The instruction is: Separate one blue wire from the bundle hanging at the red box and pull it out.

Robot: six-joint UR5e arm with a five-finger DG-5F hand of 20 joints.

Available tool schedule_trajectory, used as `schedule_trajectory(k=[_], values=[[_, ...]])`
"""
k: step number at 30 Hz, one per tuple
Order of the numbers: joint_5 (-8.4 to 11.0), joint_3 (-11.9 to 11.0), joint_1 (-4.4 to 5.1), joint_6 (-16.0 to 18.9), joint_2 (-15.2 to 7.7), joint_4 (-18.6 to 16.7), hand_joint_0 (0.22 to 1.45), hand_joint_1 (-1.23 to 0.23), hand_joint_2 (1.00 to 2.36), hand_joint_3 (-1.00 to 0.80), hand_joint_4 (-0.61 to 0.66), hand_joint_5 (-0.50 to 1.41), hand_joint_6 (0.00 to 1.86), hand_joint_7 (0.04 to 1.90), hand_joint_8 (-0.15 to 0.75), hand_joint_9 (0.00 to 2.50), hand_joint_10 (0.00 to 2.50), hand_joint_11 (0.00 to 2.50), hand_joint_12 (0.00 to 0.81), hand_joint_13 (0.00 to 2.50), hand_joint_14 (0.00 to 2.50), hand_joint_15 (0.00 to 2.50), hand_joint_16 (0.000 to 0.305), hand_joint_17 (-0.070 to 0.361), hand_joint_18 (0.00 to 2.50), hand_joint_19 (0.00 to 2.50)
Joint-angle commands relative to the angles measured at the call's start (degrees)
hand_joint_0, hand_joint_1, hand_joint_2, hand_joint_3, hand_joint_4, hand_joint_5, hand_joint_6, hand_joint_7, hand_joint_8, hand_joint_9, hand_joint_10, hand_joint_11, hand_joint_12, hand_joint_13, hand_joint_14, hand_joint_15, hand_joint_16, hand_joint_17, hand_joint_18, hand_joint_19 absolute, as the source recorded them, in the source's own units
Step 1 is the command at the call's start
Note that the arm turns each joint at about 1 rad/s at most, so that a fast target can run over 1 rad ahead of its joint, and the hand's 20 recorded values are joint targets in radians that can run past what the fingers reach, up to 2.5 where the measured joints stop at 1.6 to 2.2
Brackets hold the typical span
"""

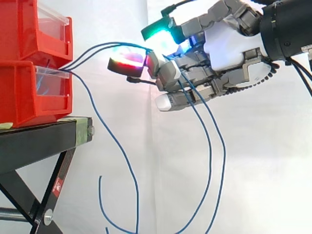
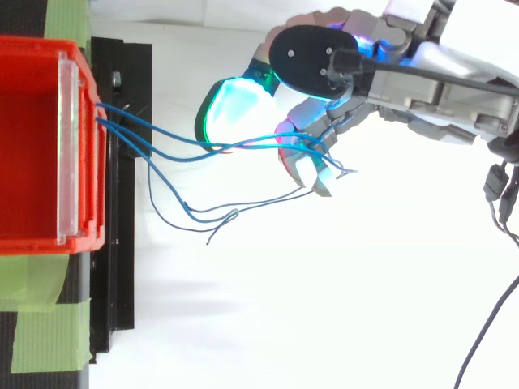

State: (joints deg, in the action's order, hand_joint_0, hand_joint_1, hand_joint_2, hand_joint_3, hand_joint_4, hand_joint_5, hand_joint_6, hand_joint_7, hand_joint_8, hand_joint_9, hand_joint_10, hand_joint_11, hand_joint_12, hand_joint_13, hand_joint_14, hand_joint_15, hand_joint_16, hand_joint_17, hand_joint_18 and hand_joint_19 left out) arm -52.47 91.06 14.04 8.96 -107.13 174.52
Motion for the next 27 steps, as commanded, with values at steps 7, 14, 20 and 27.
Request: schedule_trajectory(k=[7, 14, 20, 27], values=[[0.00, 0.0, -0.07, 0.0, 0.0, 0.0, 0.31, -0.38, 1.00, -0.50, 0.25, -0.16, 0.79, 0.86, 0.434, 1.07, 0.00, 1.36, 0.550, 1.11, 0.19, 1.36, 0.073, 0.163, 0.88, 0.47], [0.00, 0.0, 0.02, 0.0, 0.0, 0.1, 0.28, -0.29, 1.00, -0.50, 0.27, -0.14, 0.68, 0.96, 0.443, 1.07, 0.00, 1.37, 0.574, 1.10, 0.23, 1.34, 0.076, 0.171, 0.89, 0.47], [0.00, 0.0, 0.02, 0.0, 0.0, 0.1, 0.29, -0.05, 1.00, -0.50, 0.25, -0.12, 0.59, 1.11, 0.441, 1.07, 0.01, 1.38, 0.571, 1.09, 0.21, 1.36, 0.076, 0.171, 0.87, 0.49], [0.00, 0.0, 0.02, 0.0, 0.0, 0.0, 0.28, -0.21, 1.00, -0.50, 0.25, -0.12, 0.54, 1.20, 0.442, 1.06, 0.01, 1.36, 0.572, 1.08, 0.21, 1.35, 0.077, 0.174, 0.87, 0.48]])
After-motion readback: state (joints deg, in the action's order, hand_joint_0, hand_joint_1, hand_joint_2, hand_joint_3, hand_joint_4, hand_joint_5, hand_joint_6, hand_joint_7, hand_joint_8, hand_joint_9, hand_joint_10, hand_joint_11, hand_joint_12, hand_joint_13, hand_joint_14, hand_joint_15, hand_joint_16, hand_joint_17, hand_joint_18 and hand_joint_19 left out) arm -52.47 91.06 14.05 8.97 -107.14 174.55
